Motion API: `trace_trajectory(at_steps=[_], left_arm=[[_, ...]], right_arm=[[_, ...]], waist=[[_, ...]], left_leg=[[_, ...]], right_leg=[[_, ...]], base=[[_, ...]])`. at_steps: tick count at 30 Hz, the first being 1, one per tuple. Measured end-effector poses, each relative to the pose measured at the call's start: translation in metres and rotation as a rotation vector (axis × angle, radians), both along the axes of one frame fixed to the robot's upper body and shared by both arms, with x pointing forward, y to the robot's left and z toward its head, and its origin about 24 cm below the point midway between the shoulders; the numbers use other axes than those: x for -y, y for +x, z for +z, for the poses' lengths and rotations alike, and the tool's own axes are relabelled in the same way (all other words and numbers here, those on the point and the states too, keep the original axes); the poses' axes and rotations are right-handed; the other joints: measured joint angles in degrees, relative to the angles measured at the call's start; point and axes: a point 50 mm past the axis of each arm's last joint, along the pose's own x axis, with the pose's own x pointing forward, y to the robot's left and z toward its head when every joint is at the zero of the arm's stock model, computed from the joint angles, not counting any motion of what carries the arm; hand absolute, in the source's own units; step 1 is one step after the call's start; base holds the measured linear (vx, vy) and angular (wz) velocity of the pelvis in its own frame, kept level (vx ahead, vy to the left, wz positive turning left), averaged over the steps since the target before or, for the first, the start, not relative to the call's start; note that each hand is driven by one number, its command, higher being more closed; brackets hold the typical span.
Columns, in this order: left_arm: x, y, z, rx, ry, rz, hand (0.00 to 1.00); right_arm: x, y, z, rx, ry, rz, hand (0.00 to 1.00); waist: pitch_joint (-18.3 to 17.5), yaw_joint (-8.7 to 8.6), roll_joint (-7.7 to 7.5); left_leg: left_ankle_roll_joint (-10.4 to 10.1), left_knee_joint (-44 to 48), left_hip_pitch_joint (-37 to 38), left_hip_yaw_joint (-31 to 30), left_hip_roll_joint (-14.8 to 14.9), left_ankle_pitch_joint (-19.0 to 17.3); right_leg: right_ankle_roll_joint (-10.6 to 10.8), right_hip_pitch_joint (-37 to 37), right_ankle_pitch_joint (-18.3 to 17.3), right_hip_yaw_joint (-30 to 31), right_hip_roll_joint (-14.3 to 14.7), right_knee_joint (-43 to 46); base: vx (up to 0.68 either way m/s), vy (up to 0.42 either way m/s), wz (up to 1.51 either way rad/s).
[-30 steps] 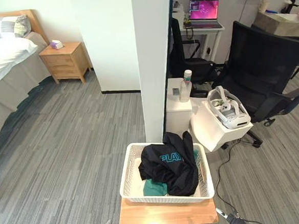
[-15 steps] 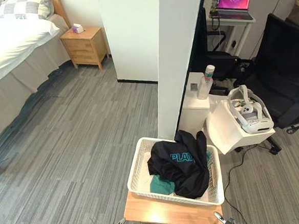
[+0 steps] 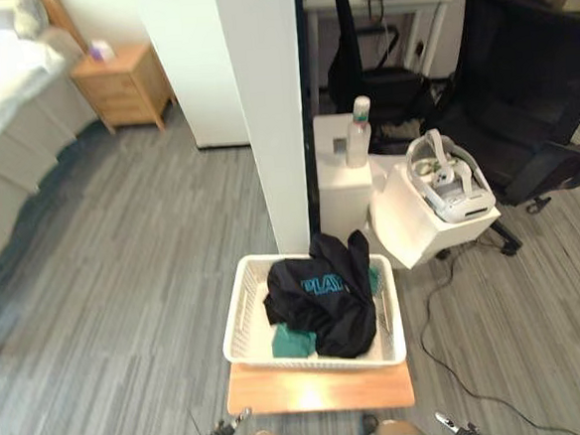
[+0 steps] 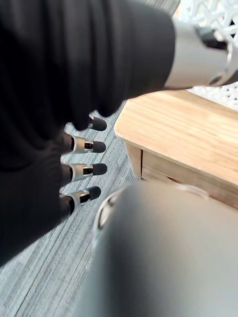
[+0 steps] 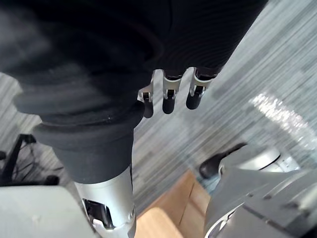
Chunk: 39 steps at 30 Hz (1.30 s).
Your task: Tidy the bed and pick cloth on bed and put in laundry
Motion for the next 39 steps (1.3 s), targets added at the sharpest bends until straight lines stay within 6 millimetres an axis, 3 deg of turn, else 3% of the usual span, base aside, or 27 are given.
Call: trace_trajectory(at_steps=[1, 2, 3, 5, 6, 7, 8, 9, 10, 11, 13, 14, 16, 17, 20, 23, 25, 26, 27, 28, 29, 30, 32, 35, 37, 38, 39], left_arm=[[-0.007, 0.006, 0.003, 0.015, 0.024, -0.026, 0.00], [0.007, 0.022, 0.007, 0.055, 0.006, -0.070, 0.00], [0.010, 0.028, 0.009, 0.066, 0.006, -0.090, 0.00], [0.017, 0.032, 0.010, 0.078, 0.011, -0.147, 0.00], [0.018, 0.026, 0.007, 0.056, 0.024, -0.183, 0.00], [0.016, 0.020, 0.005, 0.035, 0.032, -0.189, 0.00], [0.017, 0.006, 0.000, -0.009, 0.036, -0.181, 0.00], [0.018, -0.008, -0.005, -0.045, 0.031, -0.159, 0.00], [0.016, -0.008, -0.004, -0.044, 0.040, -0.144, 0.00], [0.014, -0.007, -0.004, -0.039, 0.053, -0.141, 0.00], [0.014, -0.006, -0.004, -0.037, 0.061, -0.144, 0.00], [0.012, -0.006, -0.003, -0.035, 0.075, -0.139, 0.00], [0.006, -0.007, -0.002, -0.042, 0.112, -0.121, 0.00], [0.007, -0.007, -0.003, -0.051, 0.124, -0.114, 0.00], [0.004, -0.013, -0.003, -0.047, 0.134, -0.064, 0.00], [0.000, -0.015, -0.001, 0.002, 0.148, -0.027, 0.00], [-0.001, -0.013, 0.000, 0.030, 0.147, 0.001, 0.00], [-0.001, -0.011, 0.002, 0.049, 0.147, 0.001, 0.00], [0.000, -0.009, 0.002, 0.057, 0.143, -0.001, 0.00], [-0.002, -0.008, 0.002, 0.058, 0.145, -0.005, 0.00], [-0.004, -0.006, 0.004, 0.069, 0.140, 0.006, 0.00], [-0.006, -0.009, 0.003, 0.066, 0.138, 0.010, 0.00], [-0.010, -0.018, 0.001, 0.041, 0.146, 0.015, 0.00], [-0.014, -0.028, -0.001, -0.005, 0.155, 0.000, 0.00], [-0.008, -0.029, -0.003, -0.019, 0.149, -0.028, 0.00], [-0.007, -0.029, -0.004, -0.034, 0.149, -0.057, 0.00], [-0.005, -0.029, -0.005, -0.036, 0.140, -0.065, 0.00]], right_arm=[[-0.009, -0.001, -0.001, 0.008, 0.012, 0.011, 0.00], [-0.004, 0.018, 0.002, 0.053, -0.007, 0.038, 0.00], [-0.005, 0.022, 0.003, 0.066, -0.008, 0.041, 0.00], [-0.007, 0.030, 0.004, 0.099, -0.006, 0.056, 0.00], [-0.010, 0.031, 0.004, 0.100, -0.004, 0.080, 0.00], [-0.010, 0.029, 0.004, 0.096, -0.008, 0.102, 0.00], [-0.011, 0.024, 0.004, 0.086, -0.017, 0.137, 0.00], [-0.010, 0.023, 0.005, 0.079, -0.025, 0.164, 0.00], [-0.012, 0.020, 0.004, 0.068, -0.022, 0.176, 0.00], [-0.014, 0.011, 0.003, 0.043, -0.013, 0.179, 0.00], [-0.015, 0.002, 0.002, 0.013, -0.003, 0.188, 0.00], [-0.021, 0.002, 0.000, -0.005, 0.015, 0.235, 0.00], [-0.021, 0.006, -0.001, -0.028, 0.020, 0.293, 0.00], [-0.014, 0.010, 0.001, -0.033, 0.000, 0.327, 0.00], [-0.005, 0.021, 0.002, -0.054, -0.042, 0.439, 0.00], [-0.003, 0.030, 0.003, -0.064, -0.066, 0.529, 0.00], [-0.004, 0.030, 0.003, -0.076, -0.064, 0.543, 0.00], [-0.003, 0.029, 0.002, -0.091, -0.060, 0.543, 0.00], [0.001, 0.028, 0.002, -0.107, -0.064, 0.542, 0.00], [0.000, 0.028, 0.002, -0.114, -0.058, 0.539, 0.00], [-0.002, 0.033, 0.002, -0.106, -0.054, 0.544, 0.00], [-0.004, 0.041, 0.003, -0.084, -0.056, 0.546, 0.00], [-0.012, 0.054, 0.005, -0.041, -0.040, 0.537, 0.00], [-0.025, 0.066, 0.006, 0.008, 0.005, 0.477, 0.00], [-0.024, 0.059, 0.005, 0.011, 0.032, 0.394, 0.00], [-0.016, 0.058, 0.006, 0.024, 0.030, 0.327, 0.00], [-0.015, 0.058, 0.007, 0.029, 0.031, 0.299, 0.00]], waist=[[-0.1, 0.19, -3.78], [0.7, 0.06, -0.50], [0.8, -0.37, -0.43], [1.7, -2.24, -0.31], [2.3, -1.61, -1.63], [2.5, -1.57, -1.50], [2.2, -1.12, -1.75], [1.5, -0.61, -1.30], [1.4, -0.86, -1.55], [1.1, -0.94, -1.71], [0.9, -0.74, -1.99], [0.2, -0.56, -2.85], [-1.0, 0.13, -4.50], [-1.1, 0.87, -2.98], [-1.8, 2.56, -1.57], [-2.0, 3.22, -1.52], [-2.1, 3.50, -2.04], [-2.3, 3.50, -2.40], [-2.0, 3.36, -2.08], [-1.9, 3.46, -2.06], [-1.3, 4.05, -2.70], [-1.3, 4.20, -2.58], [-1.4, 4.74, -2.31], [-1.4, 3.99, -2.54], [-1.1, 3.83, -2.39], [-0.7, 3.66, -0.20], [-0.7, 3.42, 0.33]], left_leg=[[-0.9, 1.6, 0.8, 1.1, -2.3, -3.1], [-1.8, -3.8, 2.0, 0.3, -1.1, -7.5], [-1.9, -7.7, 2.8, 0.2, -2.4, -8.1], [-1.3, -20.0, 6.7, -0.1, -6.1, -7.8], [0.9, -24.7, 9.5, -0.8, -8.2, -7.1], [1.3, -24.3, 9.5, -1.0, -8.4, -7.0], [2.3, -23.0, 8.8, -1.6, -8.2, -6.8], [3.3, -21.3, 6.3, -2.6, -7.9, -6.6], [3.9, -20.6, 4.8, -4.3, -8.0, -6.4], [4.9, -20.4, 2.4, -8.3, -8.0, -5.6], [5.0, -20.6, -0.8, -13.7, -8.1, -3.5], [5.0, -21.5, -2.6, -16.7, -9.1, -1.6], [4.2, -22.6, -5.1, -20.2, -10.5, 0.3], [3.7, -23.7, -6.1, -21.5, -9.7, 1.9], [2.2, -25.6, -6.9, -24.2, -7.8, 4.6], [2.4, -26.4, -7.2, -26.0, -7.5, 6.4], [5.2, -28.2, -8.5, -22.7, -9.2, 11.2], [8.9, -29.9, -9.6, -16.9, -10.6, 13.9], [11.9, -27.2, -11.1, -6.0, -10.7, 10.9], [13.3, -24.9, -11.8, -1.6, -10.0, 9.7], [13.5, -20.6, -12.9, 6.3, -9.7, 9.5], [13.5, -21.2, -12.2, 9.0, -10.2, 9.5], [13.6, -27.8, -9.5, 4.9, -13.5, 12.0], [14.3, -31.2, -9.1, -3.6, -17.7, 11.9], [15.0, -31.2, -9.5, -8.8, -19.7, 11.3], [15.1, -31.2, -9.2, -13.5, -19.5, 11.4], [15.1, -31.2, -9.1, -14.9, -19.3, 11.4]], right_leg=[[-6.0, -1.3, 7.7, -1.5, -2.4, -3.1], [-6.7, -4.9, 6.7, -3.7, -2.0, 2.0], [-6.4, -6.2, 6.3, -4.5, -3.0, 3.6], [-5.1, -7.4, 5.4, -6.4, -6.1, 7.2], [-2.8, -7.0, 5.8, -5.6, -7.7, 8.5], [-1.1, -5.8, 7.2, -4.9, -8.0, 7.3], [1.6, -3.6, 12.6, -2.1, -7.0, 2.4], [3.5, -4.0, 12.4, 3.1, -6.9, 3.2], [3.4, -4.5, 10.1, 5.8, -7.1, 6.6], [4.0, -4.7, 5.1, 11.1, -6.5, 12.5], [4.5, -2.7, -1.5, 17.0, -5.0, 17.4], [4.9, -0.8, -5.5, 19.1, -4.8, 17.0], [5.2, 1.4, -8.8, 18.9, -6.1, 10.6], [5.0, 2.2, -7.7, 16.8, -5.6, 7.7], [4.4, 3.6, -5.5, 13.5, -4.0, 4.0], [4.0, 5.5, -4.9, 9.9, -3.8, 1.9], [3.8, 6.8, -5.0, 5.9, -5.5, 0.1], [3.8, 7.7, -4.9, 1.8, -7.9, -1.1], [3.7, 8.8, -4.6, -3.7, -8.9, -1.1], [4.0, 9.6, -4.7, -5.9, -9.6, -0.3], [4.9, 11.1, -5.8, -9.1, -10.7, 1.5], [5.1, 12.3, -7.3, -9.2, -10.5, 2.3], [6.1, 13.5, -9.7, -10.0, -10.8, 3.1], [7.9, 13.8, -15.0, -9.5, -12.5, 9.4], [6.3, 14.3, -14.2, -4.9, -11.8, 12.7], [4.1, 11.0, -13.4, 3.3, -9.7, 18.9], [3.9, 10.8, -14.2, 6.7, -8.3, 18.7]], base=[[-0.27, 0.111, 0.54], [-0.28, 0.125, 0.57], [-0.31, 0.199, 0.65], [-0.30, 0.213, 0.88], [-0.35, 0.185, 0.62], [-0.45, 0.178, 0.36], [-0.42, 0.115, 0.32], [-0.46, 0.124, 0.47], [-0.35, 0.087, 0.95], [-0.24, 0.030, 1.16], [-0.26, -0.023, 1.51], [-0.29, -0.069, 1.37], [-0.20, -0.097, 1.01], [-0.13, -0.074, 0.80], [-0.07, -0.091, 0.49], [-0.04, -0.073, 0.57], [-0.02, -0.006, 1.25], [0.02, 0.104, 2.06], [0.02, 0.124, 2.18], [0.03, 0.111, 2.04], [0.01, 0.097, 1.72], [0.00, 0.094, 1.57], [-0.05, 0.084, 1.08], [-0.05, 0.022, 1.48], [0.02, -0.036, 1.68], [0.06, 0.001, 1.82], [0.06, 0.026, 1.80]])
